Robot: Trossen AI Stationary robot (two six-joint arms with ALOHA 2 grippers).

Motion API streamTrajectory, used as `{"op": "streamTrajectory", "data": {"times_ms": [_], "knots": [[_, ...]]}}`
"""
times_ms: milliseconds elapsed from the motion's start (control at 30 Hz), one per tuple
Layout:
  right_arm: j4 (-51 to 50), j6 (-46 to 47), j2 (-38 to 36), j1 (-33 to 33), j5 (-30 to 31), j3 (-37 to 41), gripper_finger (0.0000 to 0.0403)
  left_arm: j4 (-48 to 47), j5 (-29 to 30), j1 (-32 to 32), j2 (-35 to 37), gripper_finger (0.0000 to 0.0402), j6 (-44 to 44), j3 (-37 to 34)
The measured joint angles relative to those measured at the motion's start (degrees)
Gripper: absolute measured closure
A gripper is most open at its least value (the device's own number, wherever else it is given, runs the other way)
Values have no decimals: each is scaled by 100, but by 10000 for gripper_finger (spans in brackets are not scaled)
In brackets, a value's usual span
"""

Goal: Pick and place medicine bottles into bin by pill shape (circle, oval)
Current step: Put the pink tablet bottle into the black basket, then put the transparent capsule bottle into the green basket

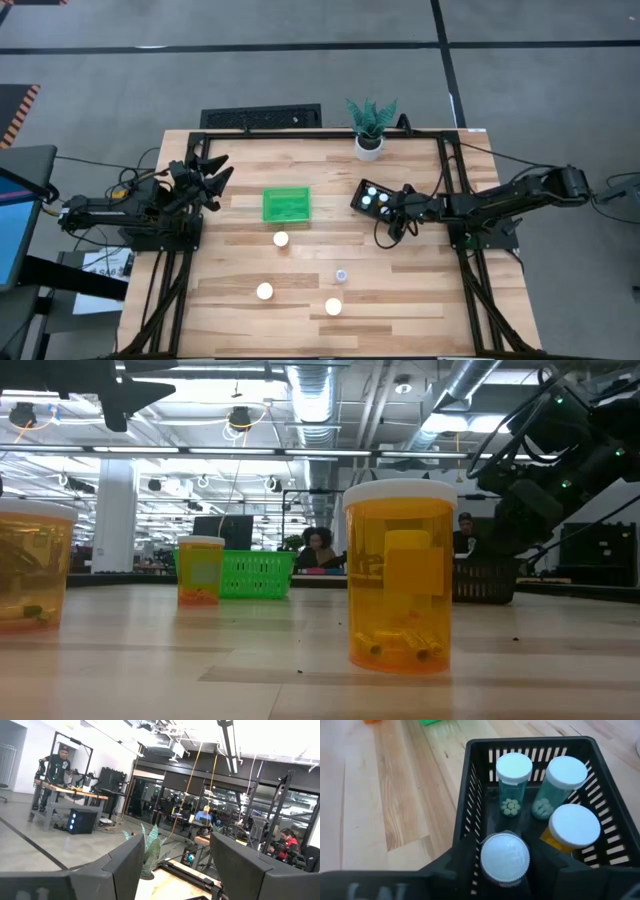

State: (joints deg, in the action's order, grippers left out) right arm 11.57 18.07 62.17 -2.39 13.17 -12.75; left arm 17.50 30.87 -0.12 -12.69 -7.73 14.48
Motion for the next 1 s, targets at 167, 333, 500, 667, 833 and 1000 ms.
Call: {"op": "streamTrajectory", "data": {"times_ms": [167,333,500,667,833,1000], "knots": [[1,-9,-2,0,-6,-4,228,0,1,0,-2,182,0,0],[-310,-62,-2,-1,-101,-208,222,0,2,0,-1,182,0,0],[-746,-171,-4,-1,-147,-515,222,0,2,0,-2,182,0,0],[-1240,-299,-4,-1,-147,-807,224,0,2,0,-2,182,0,0],[-1686,-411,-4,-2,-148,-1182,220,0,2,0,1,182,11,0],[-2427,-595,-38,-2,-149,-1829,218,0,2,2,1,182,11,0]]}}
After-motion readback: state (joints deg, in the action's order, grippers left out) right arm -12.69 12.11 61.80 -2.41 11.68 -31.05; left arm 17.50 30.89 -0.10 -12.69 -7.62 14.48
